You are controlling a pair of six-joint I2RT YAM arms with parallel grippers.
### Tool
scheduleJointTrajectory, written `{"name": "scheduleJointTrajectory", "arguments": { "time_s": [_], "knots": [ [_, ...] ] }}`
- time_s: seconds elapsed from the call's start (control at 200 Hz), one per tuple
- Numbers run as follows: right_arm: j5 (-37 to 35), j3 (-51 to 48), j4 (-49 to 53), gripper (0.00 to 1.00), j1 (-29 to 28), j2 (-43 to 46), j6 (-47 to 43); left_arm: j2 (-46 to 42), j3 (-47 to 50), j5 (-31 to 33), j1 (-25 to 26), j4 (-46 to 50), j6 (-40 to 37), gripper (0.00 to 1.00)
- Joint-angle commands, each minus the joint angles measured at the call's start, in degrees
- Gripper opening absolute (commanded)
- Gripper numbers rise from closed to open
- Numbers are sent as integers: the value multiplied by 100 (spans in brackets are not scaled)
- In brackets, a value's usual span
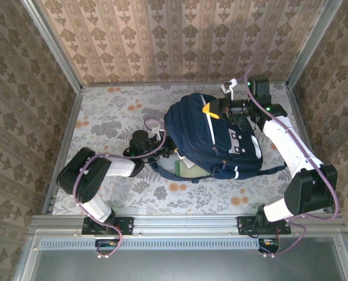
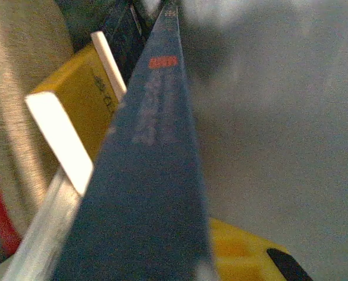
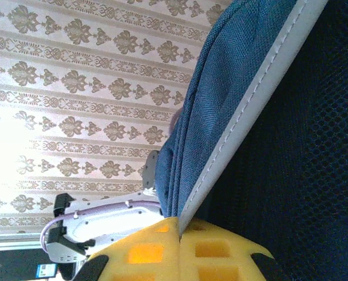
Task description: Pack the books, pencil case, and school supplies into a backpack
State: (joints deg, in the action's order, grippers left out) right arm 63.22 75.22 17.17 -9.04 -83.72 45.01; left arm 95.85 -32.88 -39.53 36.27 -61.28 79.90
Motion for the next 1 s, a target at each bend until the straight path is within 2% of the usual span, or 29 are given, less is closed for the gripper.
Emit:
{"name": "scheduleJointTrajectory", "arguments": {
  "time_s": [0.0, 0.125, 0.19, 0.345, 0.42, 0.655, 0.685, 0.735, 0.775, 0.995],
  "knots": [
    [737, 151, -1039, 0, -16, 365, 156, 350, -412, 243, 257, -995, 314, 0],
    [735, 72, -1171, 0, -27, 353, 239, 814, -996, 244, 579, -841, 299, 0],
    [735, 45, -1260, 0, -44, 331, 318, 994, -1289, 469, 722, -653, 261, 0],
    [692, 61, -1274, 0, -63, 288, 355, 1276, -1786, 732, 945, 404, 19, 0],
    [674, 43, -1320, 0, -80, 261, 383, 1493, -2002, 863, 1035, 595, 21, 0],
    [647, -8, -1365, 0, -144, 152, 387, 2057, -3184, 854, 1446, 1356, -150, 0],
    [631, -7, -1351, 0, -138, 150, 380, 2098, -3242, 882, 1455, 1425, -150, 8],
    [599, 16, -1286, 0, -140, 155, 357, 2137, -3286, 906, 1458, 1499, -130, 30],
    [550, 44, -1204, 0, -138, 157, 297, 2176, -3359, 889, 1452, 1629, -148, 40],
    [385, 127, -788, 0, -132, 158, -13, 2077, -3349, 682, 1393, 1591, -44, 72]
  ]
}}
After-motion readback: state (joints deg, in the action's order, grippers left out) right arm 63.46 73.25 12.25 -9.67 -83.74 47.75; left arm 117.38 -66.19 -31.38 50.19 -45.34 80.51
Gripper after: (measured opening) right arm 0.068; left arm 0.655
